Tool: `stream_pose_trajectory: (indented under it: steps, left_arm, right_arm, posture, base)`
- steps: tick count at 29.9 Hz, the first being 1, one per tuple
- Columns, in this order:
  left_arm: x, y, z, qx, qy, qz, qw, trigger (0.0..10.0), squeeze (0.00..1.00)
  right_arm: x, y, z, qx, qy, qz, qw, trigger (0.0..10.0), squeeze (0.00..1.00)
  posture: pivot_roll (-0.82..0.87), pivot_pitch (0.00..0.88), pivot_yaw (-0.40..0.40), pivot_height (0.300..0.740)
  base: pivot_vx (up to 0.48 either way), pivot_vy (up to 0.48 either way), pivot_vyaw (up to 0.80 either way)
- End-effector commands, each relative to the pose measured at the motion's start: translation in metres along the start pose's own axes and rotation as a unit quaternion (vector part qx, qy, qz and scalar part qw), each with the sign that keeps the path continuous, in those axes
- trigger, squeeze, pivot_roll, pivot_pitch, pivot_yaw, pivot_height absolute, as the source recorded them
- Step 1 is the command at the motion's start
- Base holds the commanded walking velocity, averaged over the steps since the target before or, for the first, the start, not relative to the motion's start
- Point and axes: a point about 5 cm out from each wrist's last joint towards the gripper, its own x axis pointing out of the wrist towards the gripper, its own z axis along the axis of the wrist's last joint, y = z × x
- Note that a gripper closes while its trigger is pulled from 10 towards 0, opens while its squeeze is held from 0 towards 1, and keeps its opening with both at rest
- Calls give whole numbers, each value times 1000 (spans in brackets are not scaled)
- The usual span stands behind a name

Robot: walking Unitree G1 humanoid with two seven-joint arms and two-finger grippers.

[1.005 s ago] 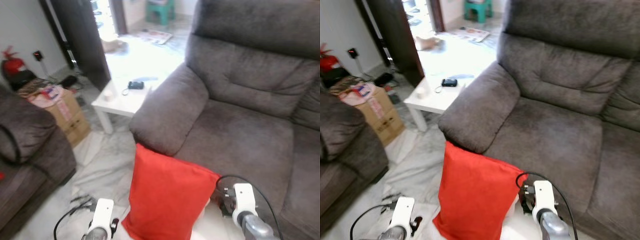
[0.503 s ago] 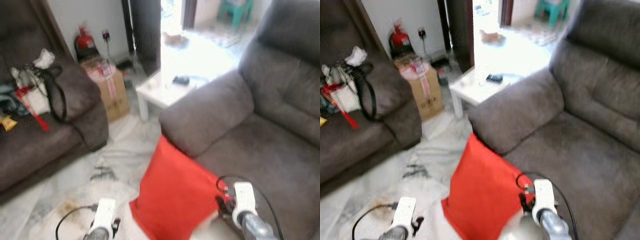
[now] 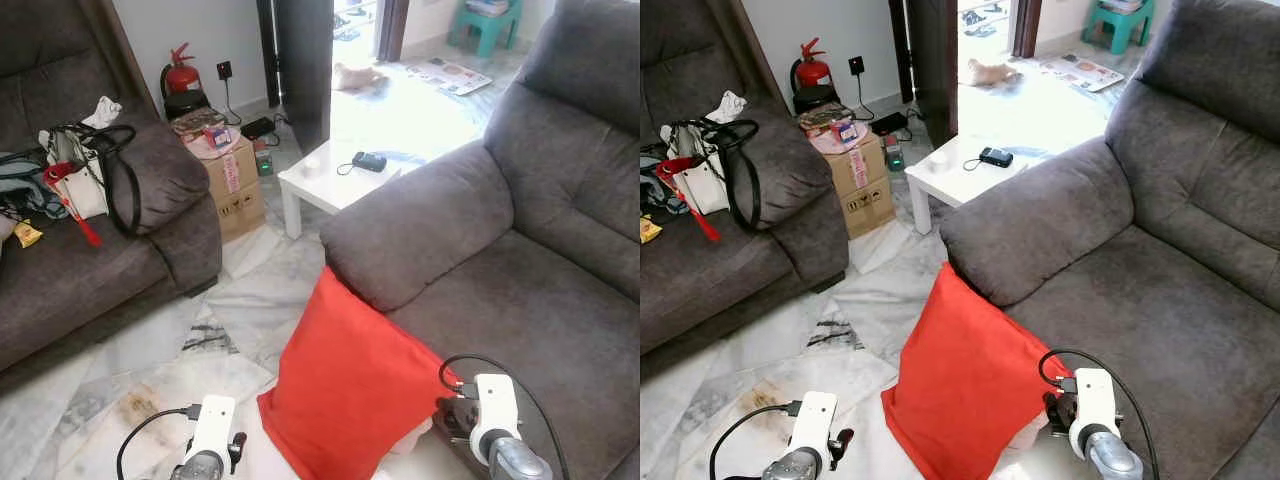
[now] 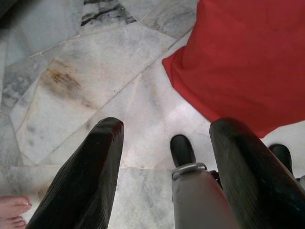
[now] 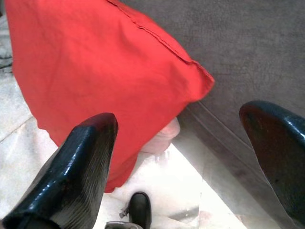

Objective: Move the pillow to the sofa from floor

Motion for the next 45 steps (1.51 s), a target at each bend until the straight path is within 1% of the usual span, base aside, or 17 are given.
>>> stream_pose_trajectory:
  steps: [1, 3, 8, 12, 17, 22, 26, 34, 45]
  left_arm:
    - [0, 4, -1, 1, 0, 4, 1000, 10000, 0]
    - [0, 5, 0, 2, -4, 7, 1000, 10000, 0]
    - [0, 6, 1, 2, -5, 8, 1000, 10000, 0]
    - [0, 6, 1, 2, -6, 7, 1000, 10000, 0]
    - [0, 6, 1, 3, -6, 6, 1000, 10000, 0]
    - [0, 6, 1, 4, -7, 6, 1000, 10000, 0]
    - [0, 5, 2, 7, -9, -1, 1000, 10000, 0]
    - [1, 1, 5, 6, -14, -7, 1000, 10000, 0]
    - [1, 1, 5, 13, -18, -6, 1000, 10000, 0]
  right_arm:
    - [0, -1, -1, 14, -3, -3, 1000, 10000, 0]
    - [0, 0, -1, 25, -2, -3, 1000, 10000, 0]
    - [0, 0, -2, 23, -1, -4, 1000, 10000, 0]
    - [0, 0, -1, 17, -4, -4, 1000, 10000, 0]
    - [-1, 1, -1, 18, -5, -5, 1000, 10000, 0]
    - [-1, 1, -3, 29, -1, -4, 1000, 10000, 0]
    - [-1, 1, -2, 23, -3, -3, 1000, 10000, 0]
    - [-1, 1, -1, 18, -7, -4, 1000, 10000, 0]
    - [-1, 1, 0, 19, -10, -4, 1000, 10000, 0]
  posture:
    - [-129, 82, 19, 740]
    - [-128, 83, 21, 740]
    - [-127, 82, 23, 740]
    - [-127, 83, 25, 740]
    - [-126, 85, 27, 740]
    - [-124, 85, 28, 740]
    - [-124, 86, 28, 740]
    - [-124, 85, 25, 740]
    - [-123, 86, 26, 740]
  base:
    - [0, 0, 0]
    - [0, 0, 0]
    - [272, 0, -760]
    - [72, 0, 0]
    - [295, 0, 0]
    - [238, 0, -158]
    - [0, 0, -687]
    - [0, 0, 0]
    - [0, 0, 0]
